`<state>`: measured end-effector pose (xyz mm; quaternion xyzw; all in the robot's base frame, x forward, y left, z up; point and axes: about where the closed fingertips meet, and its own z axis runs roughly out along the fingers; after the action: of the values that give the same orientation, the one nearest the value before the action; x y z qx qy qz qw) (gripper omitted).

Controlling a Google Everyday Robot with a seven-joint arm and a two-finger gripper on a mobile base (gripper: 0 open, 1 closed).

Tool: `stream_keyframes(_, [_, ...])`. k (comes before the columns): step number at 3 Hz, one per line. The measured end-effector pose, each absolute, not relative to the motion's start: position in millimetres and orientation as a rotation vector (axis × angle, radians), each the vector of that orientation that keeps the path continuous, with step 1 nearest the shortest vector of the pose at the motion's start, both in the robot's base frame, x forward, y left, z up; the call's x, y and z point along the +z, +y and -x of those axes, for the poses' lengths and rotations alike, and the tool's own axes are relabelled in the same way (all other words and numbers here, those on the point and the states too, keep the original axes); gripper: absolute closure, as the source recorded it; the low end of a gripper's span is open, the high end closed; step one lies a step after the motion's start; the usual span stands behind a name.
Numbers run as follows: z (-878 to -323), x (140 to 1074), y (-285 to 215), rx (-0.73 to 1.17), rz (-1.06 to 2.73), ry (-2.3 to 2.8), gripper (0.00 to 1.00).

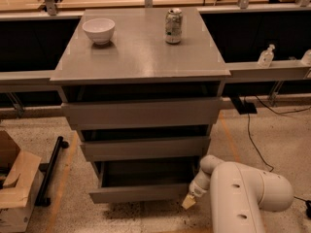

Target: Close bottom drawer

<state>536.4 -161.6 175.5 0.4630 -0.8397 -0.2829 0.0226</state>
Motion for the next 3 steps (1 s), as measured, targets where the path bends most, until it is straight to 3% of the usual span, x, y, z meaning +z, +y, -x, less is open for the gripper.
stream_keyframes(2, [-612.8,194.6,-165.5,-0.824,-1.532,-2.721,1.00])
stream_keyframes(3, [-612.7,184.1,-162.7,-0.782,-1.536,-2.735,1.00])
